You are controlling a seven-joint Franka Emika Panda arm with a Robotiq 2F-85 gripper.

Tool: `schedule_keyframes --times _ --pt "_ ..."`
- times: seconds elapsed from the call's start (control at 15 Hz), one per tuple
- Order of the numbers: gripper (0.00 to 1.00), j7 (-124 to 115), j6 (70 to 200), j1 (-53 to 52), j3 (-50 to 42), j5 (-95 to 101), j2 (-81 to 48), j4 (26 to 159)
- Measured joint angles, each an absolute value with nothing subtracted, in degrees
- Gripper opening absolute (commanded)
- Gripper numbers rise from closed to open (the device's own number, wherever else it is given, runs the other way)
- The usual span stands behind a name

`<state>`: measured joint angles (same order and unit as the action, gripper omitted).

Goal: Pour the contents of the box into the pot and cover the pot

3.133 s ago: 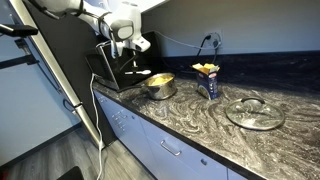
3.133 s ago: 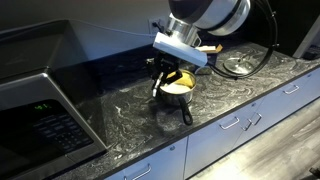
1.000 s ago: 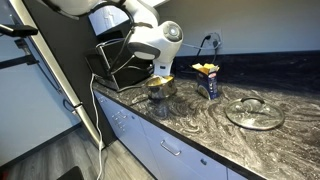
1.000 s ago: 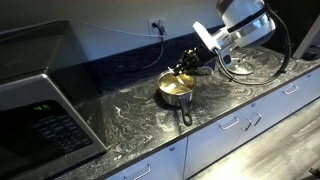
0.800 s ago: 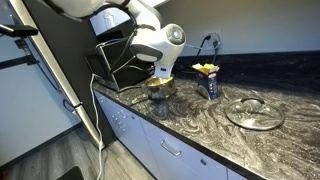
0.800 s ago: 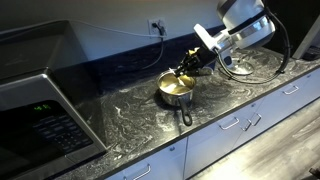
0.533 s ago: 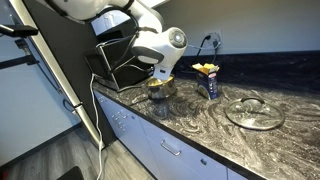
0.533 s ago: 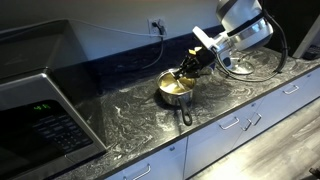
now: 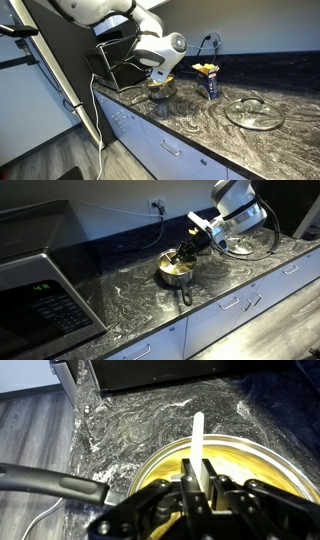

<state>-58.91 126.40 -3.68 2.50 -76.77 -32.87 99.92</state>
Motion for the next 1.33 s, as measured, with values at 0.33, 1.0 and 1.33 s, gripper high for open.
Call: schedule_keyframes --times 0.33,1.0,1.33 --pt "0.03 -58.9 125.5 -4.2 2.8 -76.8 -34.0 97.6" --pt "0.03 -58.9 128.6 -4.3 2.1 -76.8 -37.4 92.9" --pt "0.03 -60.1 131.6 -4.2 1.3 -76.5 -37.5 92.9"
